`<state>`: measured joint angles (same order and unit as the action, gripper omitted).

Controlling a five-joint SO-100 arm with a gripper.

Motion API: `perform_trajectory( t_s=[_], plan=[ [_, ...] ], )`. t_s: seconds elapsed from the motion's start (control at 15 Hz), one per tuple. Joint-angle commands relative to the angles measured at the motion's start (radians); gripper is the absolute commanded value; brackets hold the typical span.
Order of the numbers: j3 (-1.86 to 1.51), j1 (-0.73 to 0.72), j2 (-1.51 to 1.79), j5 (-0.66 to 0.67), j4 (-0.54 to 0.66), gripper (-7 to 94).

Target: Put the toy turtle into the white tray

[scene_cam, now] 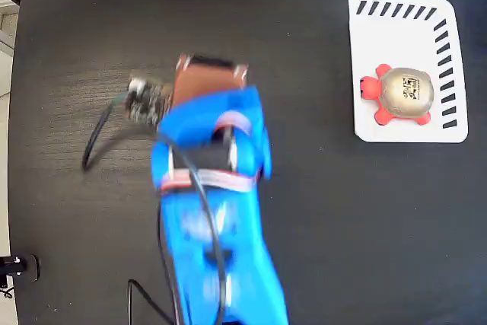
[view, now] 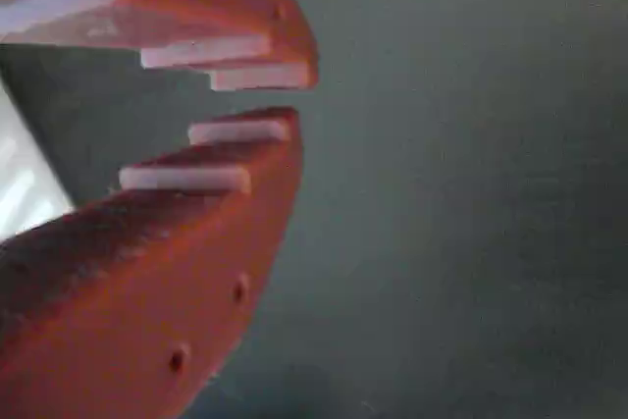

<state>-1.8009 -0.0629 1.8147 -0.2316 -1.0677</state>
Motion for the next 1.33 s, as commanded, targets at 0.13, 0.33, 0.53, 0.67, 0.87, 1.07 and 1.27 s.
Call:
perform_trajectory(
  t_s=[0.13, 0.33, 0.53, 0.67, 0.87, 1.07, 1.27],
  plan=[
    [-0.399, -0.028, 0.419, 0.026, 0.183, -3],
    [-0.715, 0.021, 0.681, 0.071, 0.225, -3],
    [-0.983, 0.031, 1.019, 0.13, 0.192, -3],
    [-1.02, 0.029, 1.092, 0.127, 0.127, -3],
    [-1.081, 0.02, 1.2, 0.118, 0.046, -3],
    [-1.114, 0.032, 1.325, 0.121, -0.072, -3],
    [-1.118, 0.021, 1.422, 0.126, -0.184, -3]
  ],
)
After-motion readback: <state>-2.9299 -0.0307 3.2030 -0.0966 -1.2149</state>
